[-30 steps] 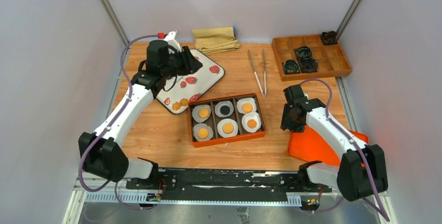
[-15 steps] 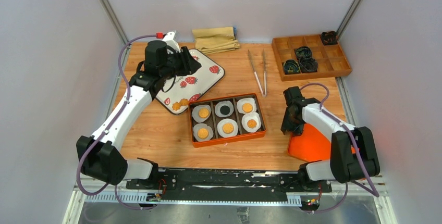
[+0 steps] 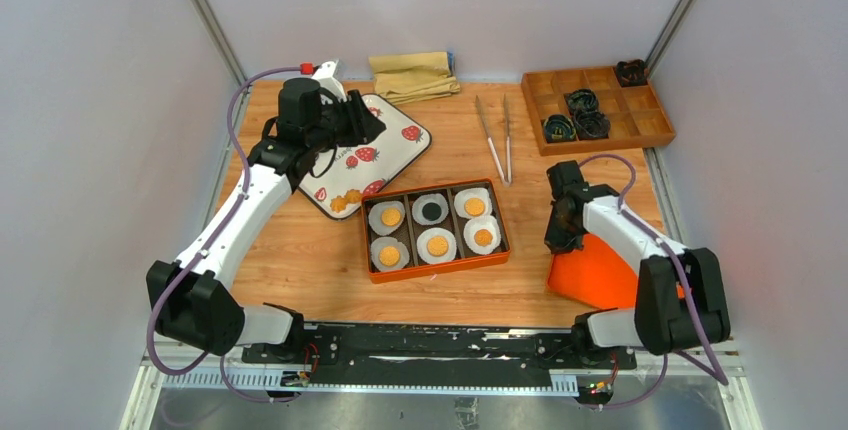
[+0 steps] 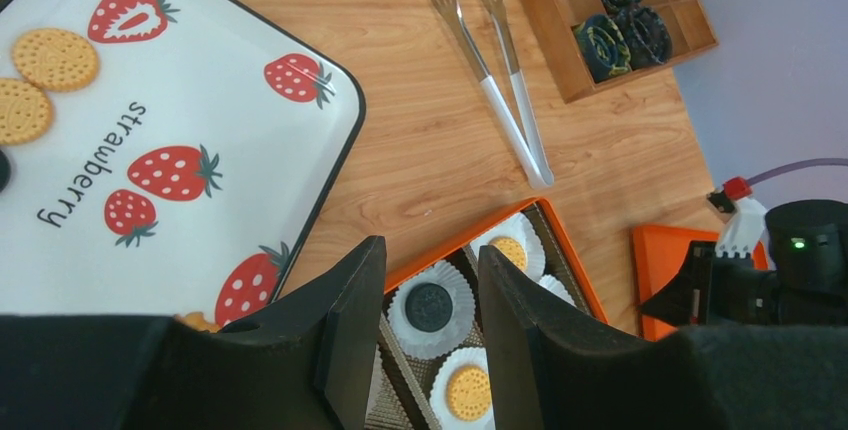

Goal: Pack the cookies

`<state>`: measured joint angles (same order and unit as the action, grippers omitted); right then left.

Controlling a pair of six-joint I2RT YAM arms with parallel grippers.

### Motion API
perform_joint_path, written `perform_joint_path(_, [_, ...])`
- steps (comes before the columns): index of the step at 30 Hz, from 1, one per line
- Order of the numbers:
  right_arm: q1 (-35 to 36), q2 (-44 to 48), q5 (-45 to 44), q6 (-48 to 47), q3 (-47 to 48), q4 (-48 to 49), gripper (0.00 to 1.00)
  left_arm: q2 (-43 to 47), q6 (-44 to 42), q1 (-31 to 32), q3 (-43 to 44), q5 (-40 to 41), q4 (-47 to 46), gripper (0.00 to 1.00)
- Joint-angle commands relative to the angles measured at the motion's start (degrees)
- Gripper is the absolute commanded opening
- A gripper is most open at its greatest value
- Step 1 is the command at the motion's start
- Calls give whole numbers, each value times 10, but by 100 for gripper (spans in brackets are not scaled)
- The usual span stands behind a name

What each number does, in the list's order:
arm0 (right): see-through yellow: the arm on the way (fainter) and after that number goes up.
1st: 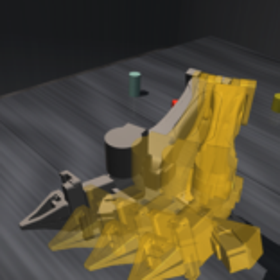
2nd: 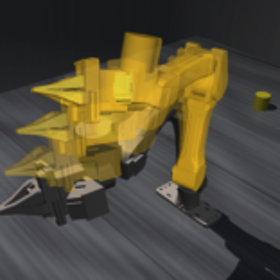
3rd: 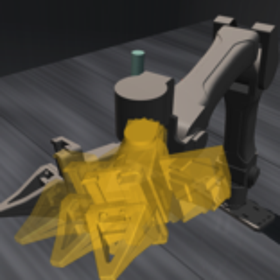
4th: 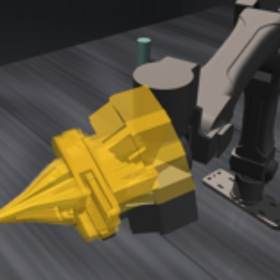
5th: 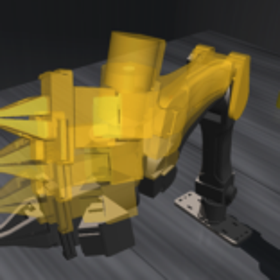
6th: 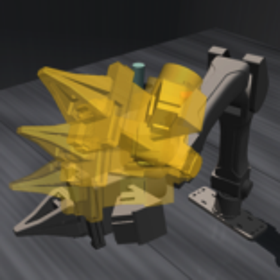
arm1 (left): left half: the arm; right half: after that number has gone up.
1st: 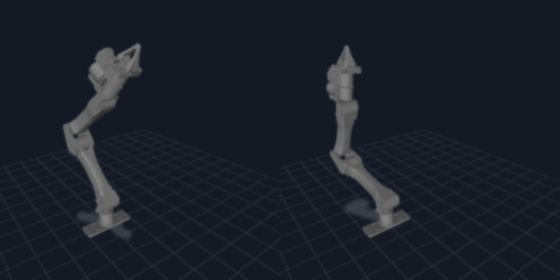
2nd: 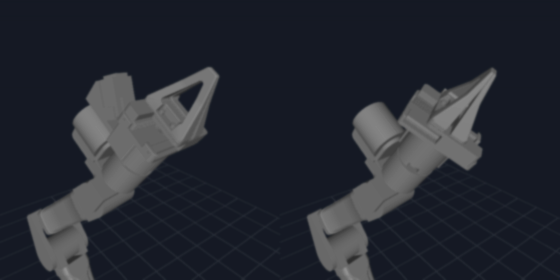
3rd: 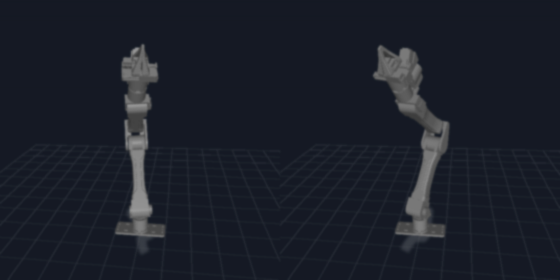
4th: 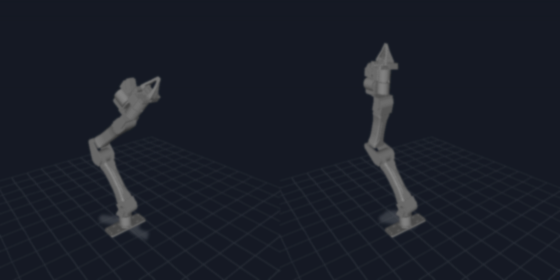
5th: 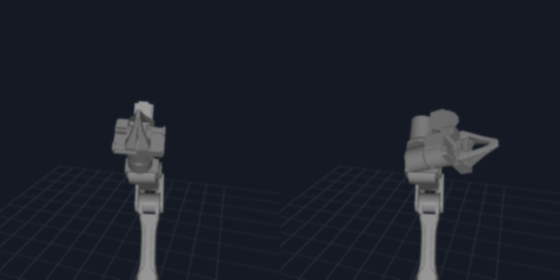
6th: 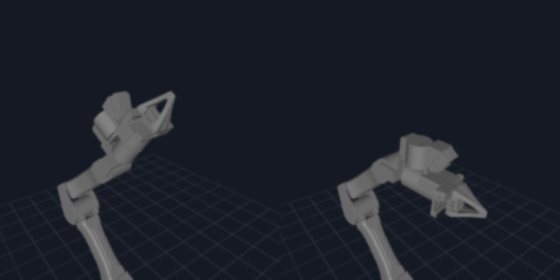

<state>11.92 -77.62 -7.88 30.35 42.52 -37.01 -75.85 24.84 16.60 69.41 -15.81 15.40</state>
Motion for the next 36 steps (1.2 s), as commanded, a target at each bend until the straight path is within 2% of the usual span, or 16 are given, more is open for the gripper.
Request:
perform_joint_path(1, [-2, 64, -14, -27, 72, -58, 0, -3, -6, 4, 4, -6, -4, 45])
perform_joint_path(6, [24, 102, 18, -40, 146, -97, 0, -13, -8, 4, 7, -38, -19, 46])
perform_joint_path(11, [79, 94, 31, -53, 233, -128, 0, -39, -9, 4, 28, -106, -49, 51])
perform_joint_path(14, [131, 73, 24, -63, 281, -137, 0, -53, 5, 4, 34, -176, -76, 52])
perform_joint_path(20, [224, -2, 44, -113, 389, -127, 0, -67, 1, 21, 26, -234, -125, 59])
perform_joint_path(26, [319, -87, 26, -214, 479, -137, 0, -133, 0, 25, 76, -342, -108, 59])
perform_joint_path(36, [414, -169, 29, -301, 546, -166, 0, -185, 4, 26, 76, -390, -125, 60])
